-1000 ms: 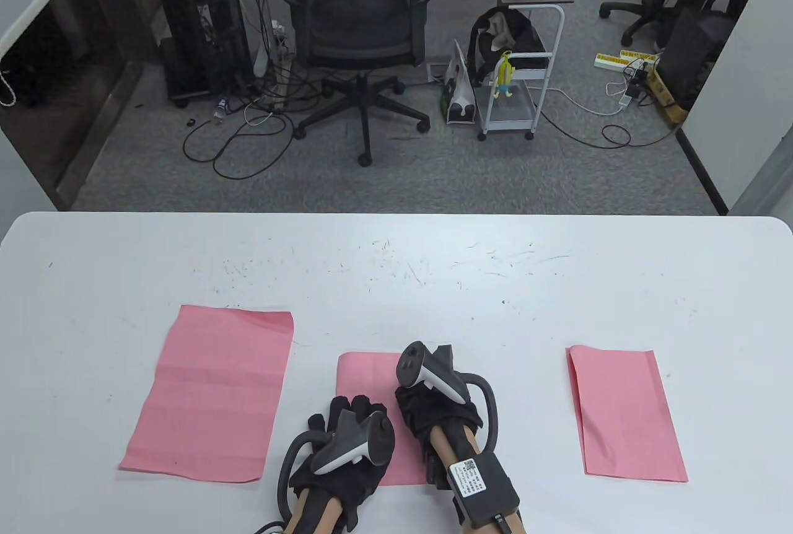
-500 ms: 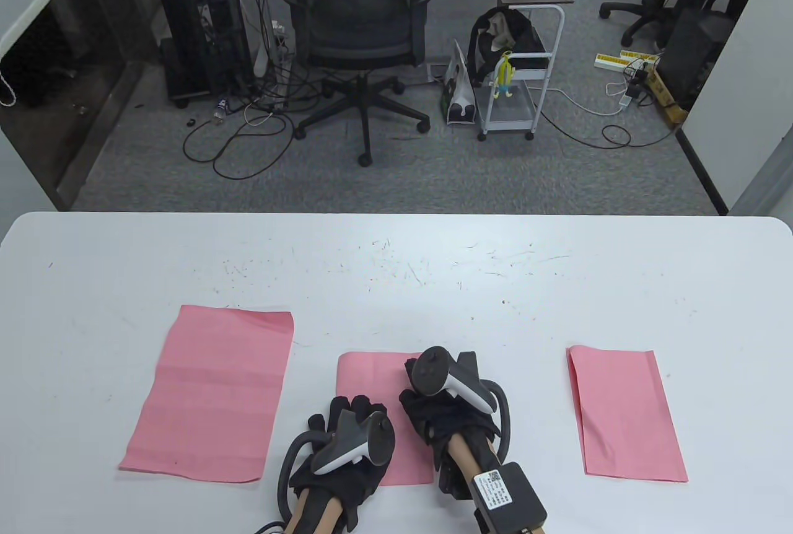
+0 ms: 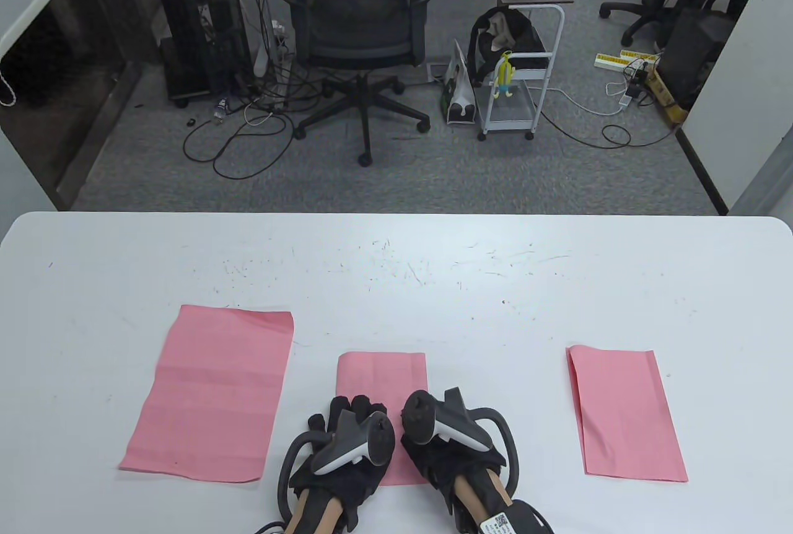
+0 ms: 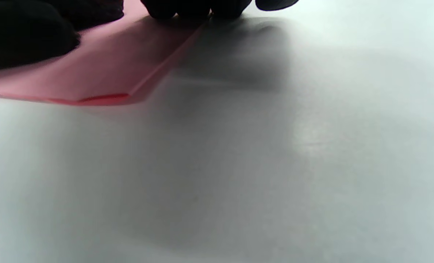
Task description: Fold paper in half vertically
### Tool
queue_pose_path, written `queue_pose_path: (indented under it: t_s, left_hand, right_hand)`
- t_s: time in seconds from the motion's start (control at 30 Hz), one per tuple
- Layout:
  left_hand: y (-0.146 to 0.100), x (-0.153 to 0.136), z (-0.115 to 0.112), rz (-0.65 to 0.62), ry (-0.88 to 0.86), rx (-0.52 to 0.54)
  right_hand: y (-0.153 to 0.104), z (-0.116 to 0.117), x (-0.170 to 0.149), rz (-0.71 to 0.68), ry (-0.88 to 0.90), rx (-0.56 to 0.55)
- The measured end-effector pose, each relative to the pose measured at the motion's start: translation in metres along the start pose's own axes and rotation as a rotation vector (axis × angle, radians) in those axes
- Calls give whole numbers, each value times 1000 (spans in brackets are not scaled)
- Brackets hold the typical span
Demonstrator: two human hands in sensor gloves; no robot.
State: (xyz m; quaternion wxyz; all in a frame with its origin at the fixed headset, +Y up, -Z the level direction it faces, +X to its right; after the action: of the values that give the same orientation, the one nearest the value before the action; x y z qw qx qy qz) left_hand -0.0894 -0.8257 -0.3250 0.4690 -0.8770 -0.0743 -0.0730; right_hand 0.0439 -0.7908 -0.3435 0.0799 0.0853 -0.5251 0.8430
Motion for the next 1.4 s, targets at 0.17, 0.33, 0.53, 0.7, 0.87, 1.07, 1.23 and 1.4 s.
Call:
queue_pose_path:
  t_s: [0.17,0.33,0.53,0.7,0.87,1.07,1.23,1.4]
  left_hand:
    - [0,0,0,0,-1,-2]
    - [0,0,0,0,0,-2]
    - [0,0,0,0,-1,-4]
    - [0,0,0,0,-1,-4]
    - [0,0,0,-1,-1,-3]
    - [0,0,0,-1,-1,-3]
    - [0,0,0,-1,0,-1]
    - [0,0,0,-1,-1,-2]
  right_hand:
    - [2,0,2,-1,3,43]
    - [2,1,4,-4,-5,44]
    - [-9,4,10,-31,-56,60]
    - [-23,11,16,-57,-92,67]
    - [-40,20,23,-90,-156,68]
    - [-60,29,27,-147,-191,70]
    - [-68,34,31,-152,-235,59]
    - [-66,34,30,-150,-211,50]
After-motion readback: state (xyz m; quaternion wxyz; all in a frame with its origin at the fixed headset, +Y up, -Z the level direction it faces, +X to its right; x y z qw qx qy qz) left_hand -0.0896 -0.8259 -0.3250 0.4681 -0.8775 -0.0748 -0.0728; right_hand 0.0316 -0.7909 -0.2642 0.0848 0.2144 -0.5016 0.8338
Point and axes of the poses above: the tracker on the back of each hand, its own x axis roughly to the thumb side, its own y axis roughly from the wrist to the fingertips, z = x × y, the point moved 4 cm from there along y, roughly from the wrist to the fingertips, and after that the axes turned 2 degrees about -y, right-handed, at the moved point
